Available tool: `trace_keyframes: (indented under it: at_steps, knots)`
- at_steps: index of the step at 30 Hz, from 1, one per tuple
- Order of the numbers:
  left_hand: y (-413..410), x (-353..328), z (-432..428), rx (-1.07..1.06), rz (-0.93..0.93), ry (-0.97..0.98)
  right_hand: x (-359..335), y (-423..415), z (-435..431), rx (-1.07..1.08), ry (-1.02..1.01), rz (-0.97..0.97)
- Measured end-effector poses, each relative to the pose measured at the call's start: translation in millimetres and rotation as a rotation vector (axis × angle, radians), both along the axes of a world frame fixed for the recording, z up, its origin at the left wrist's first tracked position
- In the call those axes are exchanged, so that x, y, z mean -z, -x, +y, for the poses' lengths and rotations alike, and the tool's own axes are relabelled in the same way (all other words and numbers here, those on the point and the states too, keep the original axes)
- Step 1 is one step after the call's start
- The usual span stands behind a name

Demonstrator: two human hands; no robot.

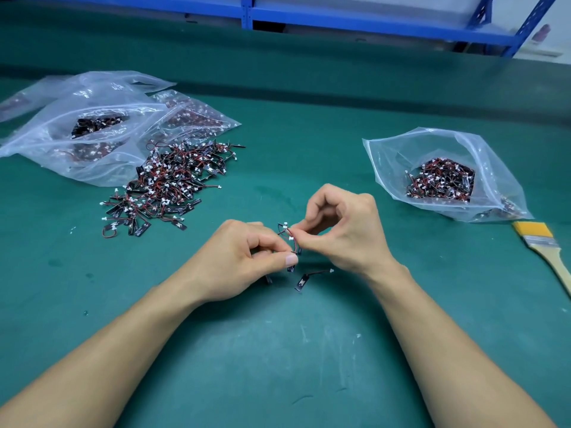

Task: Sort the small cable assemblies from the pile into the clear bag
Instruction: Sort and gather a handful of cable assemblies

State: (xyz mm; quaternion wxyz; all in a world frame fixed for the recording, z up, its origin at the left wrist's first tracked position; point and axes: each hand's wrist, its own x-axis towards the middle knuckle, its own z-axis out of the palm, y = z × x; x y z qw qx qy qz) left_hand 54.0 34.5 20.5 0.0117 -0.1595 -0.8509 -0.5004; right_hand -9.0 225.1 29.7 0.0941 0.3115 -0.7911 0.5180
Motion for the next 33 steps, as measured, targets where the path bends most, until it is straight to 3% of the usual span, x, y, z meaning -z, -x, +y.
trace_keyframes:
  at_steps: [6, 10, 16, 24, 28, 33]
  knots:
    - [0, -3, 1, 0.090, 0.072, 0.047, 3, 6, 2, 0.100, -0.053, 0.139]
    - [1, -2, -2, 0.041, 0.078, 0.085, -2, 14, 14, 0.096, -0.099, 0.148]
    - [-1, 4, -2, -0.022, 0.070, 0.281, -16, 25, 49, -0.078, -0.260, -0.085]
    - [2, 6, -3, -0.027, 0.130, 0.297, -17, 28, 65, -0.197, -0.550, -0.406]
    - [7, 4, -8, -0.110, 0.198, 0.235, -17, 31, 68, -0.267, -0.539, -0.597]
    - [14, 5, -20, -0.241, 0.213, 0.162, -17, 34, 74, -0.245, -0.400, -0.642]
